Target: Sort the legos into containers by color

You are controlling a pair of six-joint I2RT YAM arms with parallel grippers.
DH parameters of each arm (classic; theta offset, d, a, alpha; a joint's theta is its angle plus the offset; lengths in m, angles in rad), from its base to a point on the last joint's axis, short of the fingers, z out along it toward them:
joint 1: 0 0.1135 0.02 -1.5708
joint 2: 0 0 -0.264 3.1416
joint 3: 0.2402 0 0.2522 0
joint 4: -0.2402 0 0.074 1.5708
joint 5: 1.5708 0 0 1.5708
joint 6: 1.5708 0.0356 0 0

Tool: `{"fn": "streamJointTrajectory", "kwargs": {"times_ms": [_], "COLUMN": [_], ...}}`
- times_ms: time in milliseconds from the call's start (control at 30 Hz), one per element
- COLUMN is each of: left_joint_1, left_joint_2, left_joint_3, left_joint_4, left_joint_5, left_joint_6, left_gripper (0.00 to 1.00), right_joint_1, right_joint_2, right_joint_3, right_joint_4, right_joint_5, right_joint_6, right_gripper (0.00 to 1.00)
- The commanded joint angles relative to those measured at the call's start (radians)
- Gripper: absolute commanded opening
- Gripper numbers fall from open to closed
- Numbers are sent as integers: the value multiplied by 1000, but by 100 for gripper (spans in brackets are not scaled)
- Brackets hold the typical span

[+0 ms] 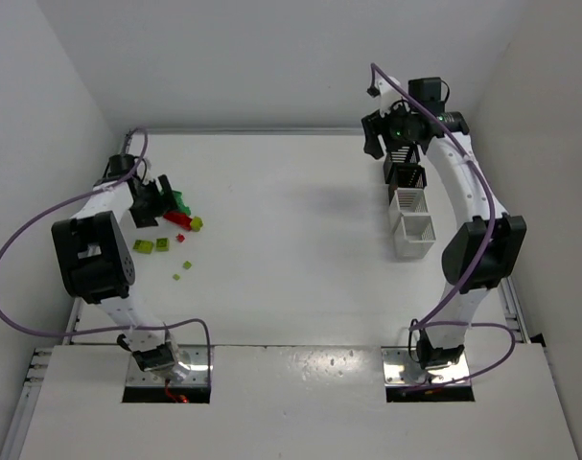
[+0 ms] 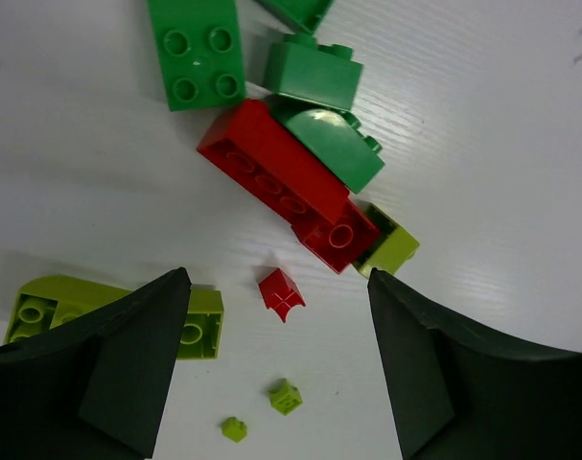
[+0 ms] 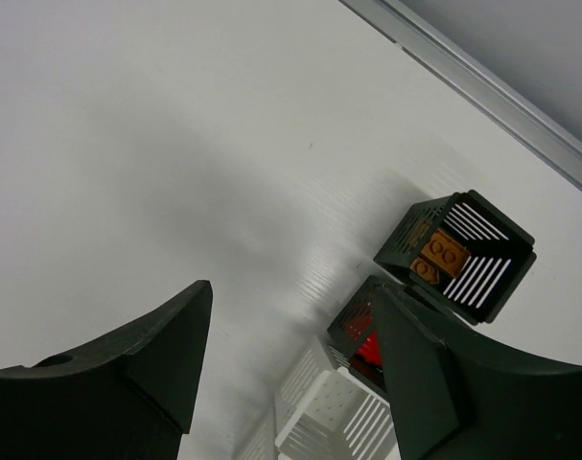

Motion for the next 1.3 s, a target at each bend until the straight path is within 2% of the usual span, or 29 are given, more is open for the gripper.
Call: {"fn": "streamJointTrajectory", "kwargs": {"times_ms": [0, 500, 1000, 1267], "left_joint_1": [32, 70, 128, 139], "left_joint_2": [13, 152, 228, 246], "left_joint_3": [-2, 56, 115, 106], "left_joint_4": [36, 56, 74, 84], "left_joint_5": [52, 42, 52, 79], "left_joint_6": [-157, -282, -291, -291], "left_gripper": [81, 70, 66, 66], "right_joint_1": [15, 64, 111, 140], "right_joint_2": [-7, -7, 11, 11], "right_joint_3": [-10, -33, -42, -42], "right_joint_4": [25, 25, 25, 16], "right_joint_5": [8, 80, 138, 82], "right_joint_6": [9, 0, -19, -19], "right_gripper": [67, 67, 67, 67]}}
